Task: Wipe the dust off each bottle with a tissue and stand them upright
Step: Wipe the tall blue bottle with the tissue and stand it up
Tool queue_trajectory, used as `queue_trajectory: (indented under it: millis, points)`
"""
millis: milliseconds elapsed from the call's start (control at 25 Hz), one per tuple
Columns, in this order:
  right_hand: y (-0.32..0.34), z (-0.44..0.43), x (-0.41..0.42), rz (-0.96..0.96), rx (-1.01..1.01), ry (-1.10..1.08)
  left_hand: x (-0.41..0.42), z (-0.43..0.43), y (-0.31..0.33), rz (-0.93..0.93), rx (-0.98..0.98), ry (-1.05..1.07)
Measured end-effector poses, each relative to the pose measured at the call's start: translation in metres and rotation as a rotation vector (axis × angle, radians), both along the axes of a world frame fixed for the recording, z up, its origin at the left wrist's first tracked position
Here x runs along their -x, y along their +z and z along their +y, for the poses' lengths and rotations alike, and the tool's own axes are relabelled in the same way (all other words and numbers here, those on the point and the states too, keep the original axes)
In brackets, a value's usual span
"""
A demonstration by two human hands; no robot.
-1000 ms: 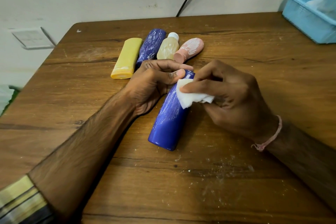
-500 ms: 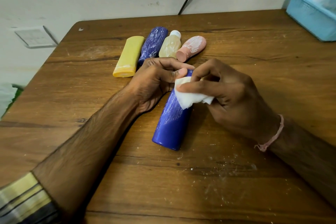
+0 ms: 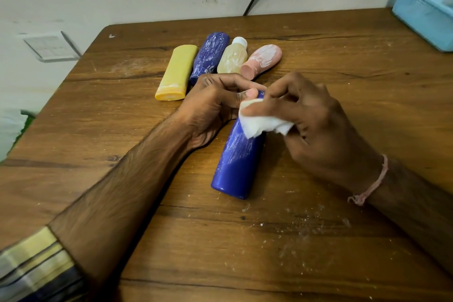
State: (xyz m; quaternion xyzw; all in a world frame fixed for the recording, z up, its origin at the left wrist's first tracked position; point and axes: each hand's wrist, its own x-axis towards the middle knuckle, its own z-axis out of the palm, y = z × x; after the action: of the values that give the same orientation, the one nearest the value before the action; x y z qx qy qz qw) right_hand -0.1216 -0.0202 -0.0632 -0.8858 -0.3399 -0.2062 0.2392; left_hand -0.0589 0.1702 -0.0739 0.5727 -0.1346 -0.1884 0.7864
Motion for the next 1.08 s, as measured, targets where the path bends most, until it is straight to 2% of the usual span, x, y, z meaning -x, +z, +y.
queue_trajectory:
  millis: [80, 200, 320, 440, 600, 760, 880, 1080]
  points:
    - [-0.002, 0.002, 0.004, -0.012, 0.032, 0.048, 0.001, -0.001, 0.001, 0.01, 0.003, 0.008]
    - [0.002, -0.005, -0.003, -0.011, -0.069, -0.034, -0.002, 0.001, -0.002, -0.005, -0.023, 0.011]
    - [0.001, -0.01, -0.004, -0.017, -0.067, 0.069, -0.003, 0.002, -0.003, 0.013, -0.045, 0.004]
    - [0.003, -0.012, -0.005, -0.019, -0.124, 0.033, -0.004, 0.003, -0.003, 0.015, -0.049, 0.003]
    - [0.001, -0.009, 0.001, -0.007, -0.059, 0.182, -0.002, 0.002, -0.003, 0.027, -0.043, 0.009]
    - [0.001, -0.01, -0.004, -0.008, -0.152, 0.117, -0.003, 0.002, -0.003, 0.013, -0.032, 0.014]
    - [-0.002, -0.004, 0.004, -0.022, -0.054, 0.221, -0.001, 0.002, -0.003, 0.021, -0.019, 0.016]
    - [0.0, -0.005, 0.003, -0.003, -0.124, 0.166, 0.0, 0.002, -0.003, 0.0, -0.015, 0.027]
